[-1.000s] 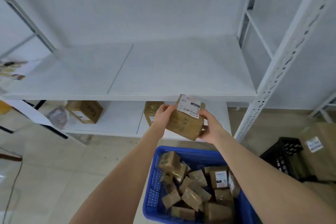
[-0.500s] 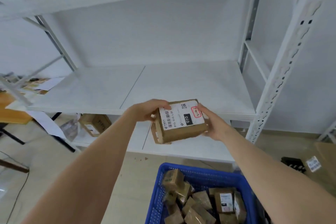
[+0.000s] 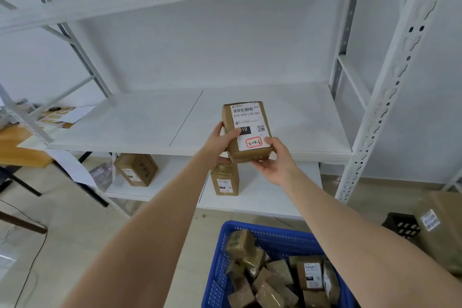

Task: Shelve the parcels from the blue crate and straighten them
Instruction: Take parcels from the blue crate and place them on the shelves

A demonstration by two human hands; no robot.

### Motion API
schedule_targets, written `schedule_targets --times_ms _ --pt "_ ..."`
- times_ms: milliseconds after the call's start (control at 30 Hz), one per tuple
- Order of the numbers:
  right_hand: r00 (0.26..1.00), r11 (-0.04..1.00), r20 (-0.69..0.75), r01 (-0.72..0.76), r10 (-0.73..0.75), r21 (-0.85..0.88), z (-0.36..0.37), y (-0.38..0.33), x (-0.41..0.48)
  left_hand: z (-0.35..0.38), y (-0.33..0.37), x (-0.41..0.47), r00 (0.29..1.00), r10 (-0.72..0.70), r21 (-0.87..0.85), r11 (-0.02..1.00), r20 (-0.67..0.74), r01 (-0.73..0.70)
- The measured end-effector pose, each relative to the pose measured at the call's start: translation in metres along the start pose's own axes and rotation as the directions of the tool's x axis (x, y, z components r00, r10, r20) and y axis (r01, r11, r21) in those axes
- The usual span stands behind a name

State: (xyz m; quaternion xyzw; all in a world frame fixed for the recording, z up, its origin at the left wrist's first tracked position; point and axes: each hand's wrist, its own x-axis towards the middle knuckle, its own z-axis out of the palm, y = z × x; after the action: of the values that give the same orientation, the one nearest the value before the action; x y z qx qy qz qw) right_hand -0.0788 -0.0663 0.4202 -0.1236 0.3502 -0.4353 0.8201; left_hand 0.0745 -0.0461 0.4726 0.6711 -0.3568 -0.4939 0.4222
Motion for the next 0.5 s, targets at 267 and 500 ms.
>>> schedule_targets --times_ms 267,500 --pt "0.999 0.996 -0.038 0.021 -0.025 -0.088 0.0 -0.002 -0.012 0.003 0.003 -0.016 0.998 0.052 -0.01 0.999 -0.035 -0.053" --pt "0.997 0.989 -0.052 0.057 -0.065 -0.135 0.005 -0.005 -0.023 0.005 0.006 -0.029 0.996 0.08 0.016 0.997 -0.045 -0.079"
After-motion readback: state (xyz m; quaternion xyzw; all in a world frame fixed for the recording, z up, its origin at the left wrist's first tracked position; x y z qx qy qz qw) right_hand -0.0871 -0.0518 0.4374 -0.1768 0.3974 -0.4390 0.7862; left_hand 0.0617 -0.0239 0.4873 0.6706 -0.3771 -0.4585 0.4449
